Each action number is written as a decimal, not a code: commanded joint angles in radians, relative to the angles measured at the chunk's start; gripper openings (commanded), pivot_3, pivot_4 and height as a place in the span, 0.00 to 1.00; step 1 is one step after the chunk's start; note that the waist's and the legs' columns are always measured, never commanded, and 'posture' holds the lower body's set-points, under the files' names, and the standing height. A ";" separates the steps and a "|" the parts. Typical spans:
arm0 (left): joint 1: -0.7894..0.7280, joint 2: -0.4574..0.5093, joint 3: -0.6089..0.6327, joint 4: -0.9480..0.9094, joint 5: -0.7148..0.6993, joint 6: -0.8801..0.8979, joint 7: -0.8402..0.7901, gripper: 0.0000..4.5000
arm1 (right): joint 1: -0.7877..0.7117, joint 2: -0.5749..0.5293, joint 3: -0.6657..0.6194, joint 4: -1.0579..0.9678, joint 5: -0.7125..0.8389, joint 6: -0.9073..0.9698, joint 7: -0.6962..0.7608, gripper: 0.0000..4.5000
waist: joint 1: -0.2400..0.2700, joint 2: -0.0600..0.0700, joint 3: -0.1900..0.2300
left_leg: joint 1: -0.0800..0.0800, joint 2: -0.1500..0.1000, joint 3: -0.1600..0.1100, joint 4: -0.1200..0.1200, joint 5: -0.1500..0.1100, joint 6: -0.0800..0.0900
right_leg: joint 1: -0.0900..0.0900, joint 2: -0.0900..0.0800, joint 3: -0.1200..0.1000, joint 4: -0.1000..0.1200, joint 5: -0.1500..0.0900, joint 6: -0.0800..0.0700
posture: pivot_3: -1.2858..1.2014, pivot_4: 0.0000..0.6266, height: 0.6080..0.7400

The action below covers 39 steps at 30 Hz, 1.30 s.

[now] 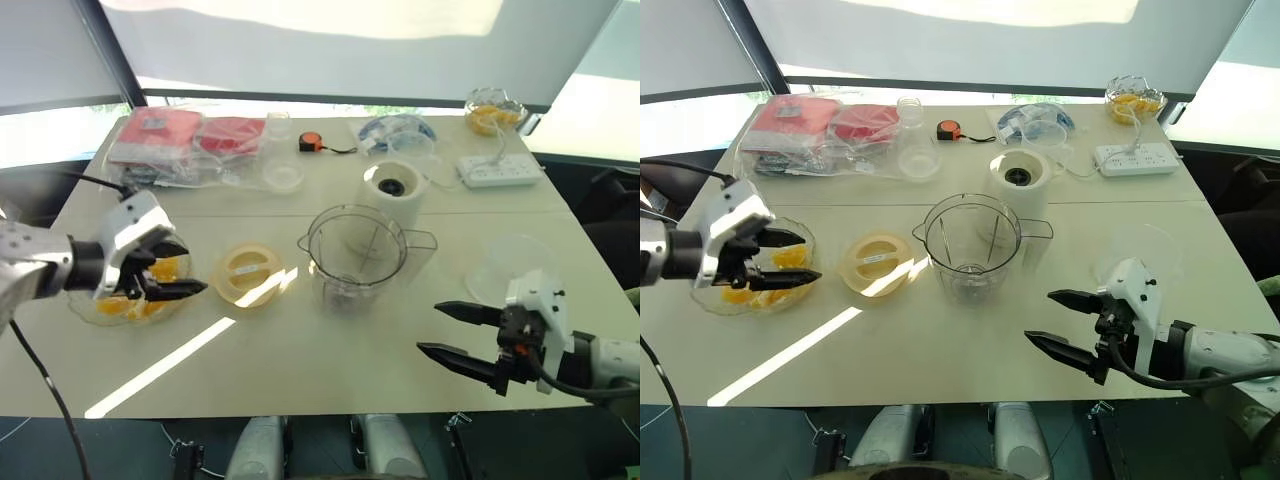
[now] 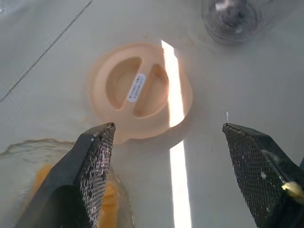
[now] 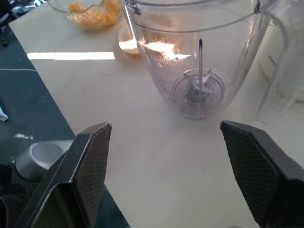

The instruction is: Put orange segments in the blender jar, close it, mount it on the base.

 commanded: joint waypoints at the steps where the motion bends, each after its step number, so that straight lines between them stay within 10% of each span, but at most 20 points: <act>1: -0.065 0.018 -0.016 0.196 0.074 0.045 0.066 0.84 | -0.045 -0.019 -0.043 -0.009 0.125 0.023 -0.034 0.86 | 0.000 -0.001 0.000 | 0.000 0.000 0.000 0.000 0.000 0.000 | 0.000 0.000 0.000 0.000 0.000 0.000 | 0.52 0.24 1.00; 13: 0.119 0.030 -0.154 0.463 0.383 -0.718 -0.228 0.84 | -0.094 -0.023 0.013 -0.019 0.258 0.025 -0.174 0.86 | 0.021 -0.002 0.000 | -0.008 0.000 0.000 0.001 0.001 -0.001 | -0.006 -0.010 0.000 -0.003 0.001 -0.003 | 0.52 0.24 1.00; 19: -0.093 -0.026 -0.317 0.700 0.567 -0.950 -0.374 0.84 | -0.103 -0.015 0.051 -0.008 0.228 0.011 -0.190 0.86 | 0.029 -0.002 -0.001 | -0.010 -0.001 0.000 0.001 0.001 -0.001 | -0.007 -0.013 -0.001 -0.003 0.002 -0.003 | 0.52 0.24 1.00; 22: -0.241 -0.100 -0.391 0.872 0.680 -1.021 -0.353 1.00 | -0.100 -0.005 0.070 -0.020 0.220 0.001 -0.212 0.87 | 0.027 -0.001 -0.001 | -0.010 -0.003 0.000 0.001 0.001 -0.001 | -0.006 -0.013 -0.002 -0.003 0.002 -0.003 | 0.52 0.24 1.00; 39: -0.552 -0.314 -0.521 1.420 0.961 -1.292 -0.280 1.00 | -0.089 -0.009 0.096 -0.007 0.193 -0.010 -0.225 0.87 | 0.026 -0.005 -0.002 | -0.010 -0.002 0.000 0.006 0.000 0.001 | -0.005 -0.004 -0.003 0.001 0.007 0.007 | 0.52 0.24 1.00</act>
